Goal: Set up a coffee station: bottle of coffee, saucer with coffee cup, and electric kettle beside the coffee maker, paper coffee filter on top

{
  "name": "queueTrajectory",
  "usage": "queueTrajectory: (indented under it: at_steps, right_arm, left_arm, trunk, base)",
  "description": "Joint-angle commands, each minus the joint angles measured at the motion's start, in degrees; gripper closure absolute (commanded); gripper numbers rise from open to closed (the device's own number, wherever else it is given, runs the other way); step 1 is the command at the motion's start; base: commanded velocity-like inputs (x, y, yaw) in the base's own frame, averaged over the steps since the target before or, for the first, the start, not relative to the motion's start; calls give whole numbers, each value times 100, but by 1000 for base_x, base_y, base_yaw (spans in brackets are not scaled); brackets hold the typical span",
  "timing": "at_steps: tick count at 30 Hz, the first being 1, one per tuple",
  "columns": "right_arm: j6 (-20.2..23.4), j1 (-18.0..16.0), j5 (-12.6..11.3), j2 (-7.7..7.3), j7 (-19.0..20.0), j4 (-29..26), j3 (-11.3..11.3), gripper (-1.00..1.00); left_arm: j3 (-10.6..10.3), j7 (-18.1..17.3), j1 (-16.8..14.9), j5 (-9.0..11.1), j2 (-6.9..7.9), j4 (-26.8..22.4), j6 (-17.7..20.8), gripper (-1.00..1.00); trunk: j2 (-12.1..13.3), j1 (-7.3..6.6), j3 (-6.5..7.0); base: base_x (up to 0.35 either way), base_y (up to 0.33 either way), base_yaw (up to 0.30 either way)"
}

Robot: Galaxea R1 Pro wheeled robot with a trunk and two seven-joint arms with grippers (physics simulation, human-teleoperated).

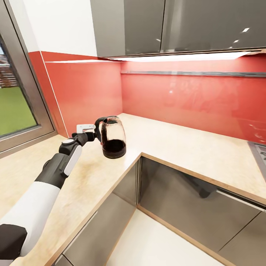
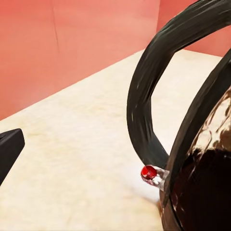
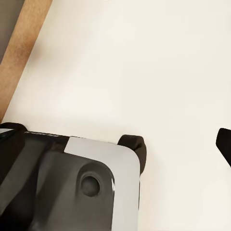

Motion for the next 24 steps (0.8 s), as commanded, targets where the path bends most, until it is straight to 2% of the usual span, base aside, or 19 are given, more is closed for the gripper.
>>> queueTrajectory:
  at_steps: [1,24]
  right_arm:
    - [-34,-12,-47,1,23,24,49,-100]
    - [-29,-12,-47,1,23,24,49,-100]
  left_arm:
    - [-22,54,-5,60,8,-11,15,-100]
    - [-22,54,-5,60,8,-57,17,-100]
  trunk:
    - [-4,0,-6]
    - [-4,0,-6]
  base:
    - [3,0,0]
    - [21,0,0]
